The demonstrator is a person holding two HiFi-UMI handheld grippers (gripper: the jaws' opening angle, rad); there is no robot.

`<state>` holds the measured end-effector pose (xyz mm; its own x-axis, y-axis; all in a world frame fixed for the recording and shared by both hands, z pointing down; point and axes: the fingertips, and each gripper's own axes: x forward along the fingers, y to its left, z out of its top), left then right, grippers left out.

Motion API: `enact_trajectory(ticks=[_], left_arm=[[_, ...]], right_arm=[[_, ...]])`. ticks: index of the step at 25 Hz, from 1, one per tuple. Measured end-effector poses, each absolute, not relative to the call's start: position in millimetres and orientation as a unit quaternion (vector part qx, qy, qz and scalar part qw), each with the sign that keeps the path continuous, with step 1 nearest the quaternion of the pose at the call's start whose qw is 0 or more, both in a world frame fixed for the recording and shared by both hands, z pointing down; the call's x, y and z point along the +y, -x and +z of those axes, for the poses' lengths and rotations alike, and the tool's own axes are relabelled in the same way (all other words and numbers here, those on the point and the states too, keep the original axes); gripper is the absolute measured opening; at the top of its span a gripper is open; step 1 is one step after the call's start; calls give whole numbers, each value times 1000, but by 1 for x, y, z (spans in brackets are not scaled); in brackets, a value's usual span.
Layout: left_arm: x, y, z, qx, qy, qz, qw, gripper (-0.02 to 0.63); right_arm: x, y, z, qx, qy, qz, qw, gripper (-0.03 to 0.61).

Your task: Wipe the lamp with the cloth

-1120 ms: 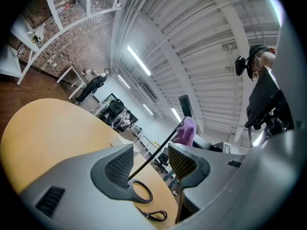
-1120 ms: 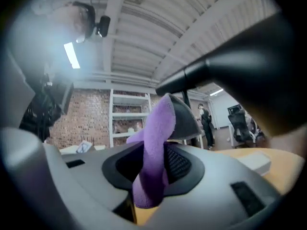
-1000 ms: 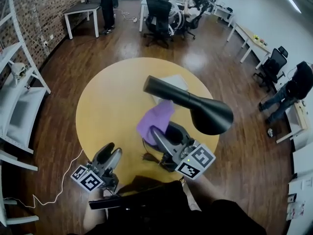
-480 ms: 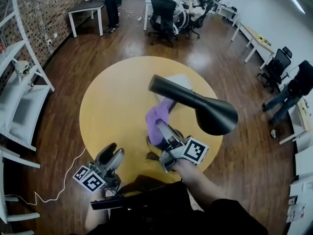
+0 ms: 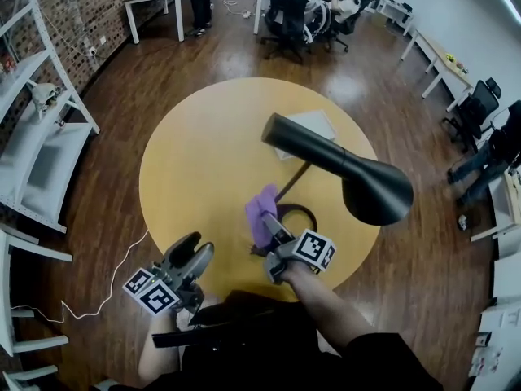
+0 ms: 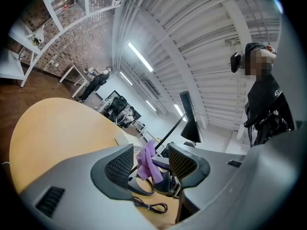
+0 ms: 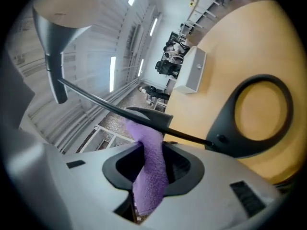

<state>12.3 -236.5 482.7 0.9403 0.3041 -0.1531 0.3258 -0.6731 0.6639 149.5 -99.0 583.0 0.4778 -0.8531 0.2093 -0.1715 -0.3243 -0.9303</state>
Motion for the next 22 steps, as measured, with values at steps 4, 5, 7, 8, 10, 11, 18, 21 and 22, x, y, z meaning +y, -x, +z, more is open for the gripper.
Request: enact_trajectory(ticks=[4,5,7,8,10,11,18,21,22], left_arm=[[-237,-9,488,174,-914,0,366,212],[-237,-8,490,174,-914,5,365,212],[-239,-9,495,174,-914,13,366,212],[-241,-10,497,174,-914,15,367,212],[-240,-14,499,177,-913,16,368,212],[-237,-16,498,181,-913,17,366,212],[-223,-29,497,211,-912,25,351,212],[-221,-38,498,223,-910,28,349,212],[-218,-41,497,228,-909,29,348,212]], right_arm=[[-105,-153,630,342,734,-397,432,109],[-106,-152,641,336,733,-409,428,109],[-106,-149,659,323,732,-432,417,109],[-106,-147,667,317,731,-442,412,109],[-103,-143,677,309,730,-456,404,109],[-101,-141,679,309,728,-463,401,109],[-62,-116,626,425,714,-440,341,109],[-17,-132,618,403,779,-407,255,109],[-1,-138,616,390,800,-397,224,109]])
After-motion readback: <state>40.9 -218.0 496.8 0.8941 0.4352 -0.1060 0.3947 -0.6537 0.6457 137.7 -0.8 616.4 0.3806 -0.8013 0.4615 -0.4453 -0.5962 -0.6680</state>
